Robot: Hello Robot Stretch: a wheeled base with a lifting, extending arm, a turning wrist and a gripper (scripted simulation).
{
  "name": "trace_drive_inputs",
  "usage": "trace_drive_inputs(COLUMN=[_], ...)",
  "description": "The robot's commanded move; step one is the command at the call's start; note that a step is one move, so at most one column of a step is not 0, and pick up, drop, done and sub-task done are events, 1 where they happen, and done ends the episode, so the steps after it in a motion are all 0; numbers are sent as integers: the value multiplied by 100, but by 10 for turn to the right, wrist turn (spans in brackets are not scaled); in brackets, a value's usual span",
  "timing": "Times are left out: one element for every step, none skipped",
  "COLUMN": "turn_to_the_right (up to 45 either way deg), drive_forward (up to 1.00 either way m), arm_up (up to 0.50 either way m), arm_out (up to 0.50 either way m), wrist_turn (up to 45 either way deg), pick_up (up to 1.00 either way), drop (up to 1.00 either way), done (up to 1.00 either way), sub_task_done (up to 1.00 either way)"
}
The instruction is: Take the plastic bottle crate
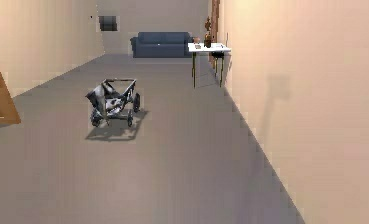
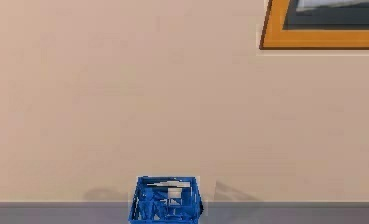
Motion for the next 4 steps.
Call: trace_drive_inputs(turn_to_the_right=[0, 0, 0, 0], drive_forward=[0, 0, 0, 0], arm_up=[18, 0, 0, 0], arm_out=[0, 30, 0, 0], wrist_turn=[0, 0, 450, 450], pick_up=[0, 0, 0, 0], drop=[0, 0, 0, 0], done=[0, 0, 0, 0], sub_task_done=[0, 0, 0, 0])
